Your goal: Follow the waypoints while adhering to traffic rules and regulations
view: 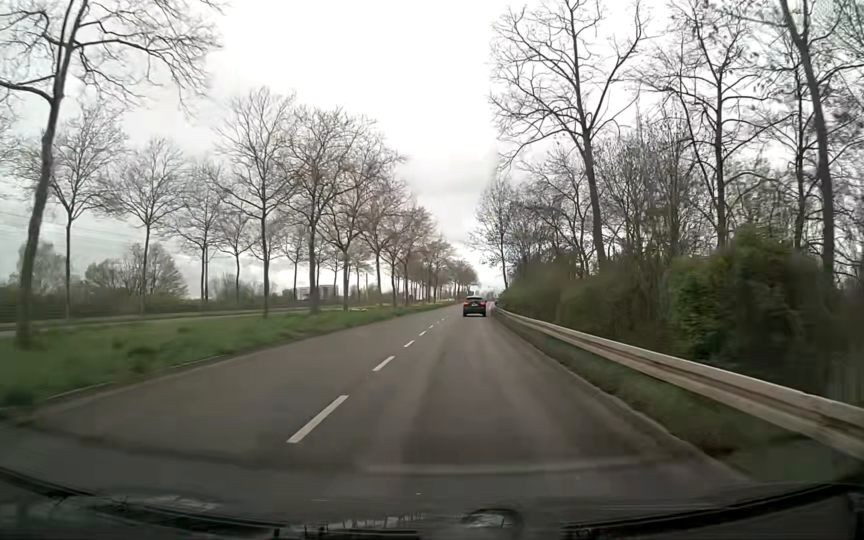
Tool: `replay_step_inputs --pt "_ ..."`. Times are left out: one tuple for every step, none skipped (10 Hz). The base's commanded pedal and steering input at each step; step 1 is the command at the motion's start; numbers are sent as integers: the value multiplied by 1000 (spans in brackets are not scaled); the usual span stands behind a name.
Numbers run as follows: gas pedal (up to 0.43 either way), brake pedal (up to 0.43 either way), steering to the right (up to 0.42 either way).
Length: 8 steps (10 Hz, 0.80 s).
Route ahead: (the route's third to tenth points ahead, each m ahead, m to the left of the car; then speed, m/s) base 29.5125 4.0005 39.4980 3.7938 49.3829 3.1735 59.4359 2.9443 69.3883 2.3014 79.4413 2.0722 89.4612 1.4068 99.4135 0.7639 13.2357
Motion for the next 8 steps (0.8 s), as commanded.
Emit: replay_step_inputs --pt "130 0 8" --pt "130 0 7" --pt "130 0 7" --pt "130 0 7" --pt "118 0 7" --pt "118 0 7" --pt "118 0 7" --pt "118 0 7"
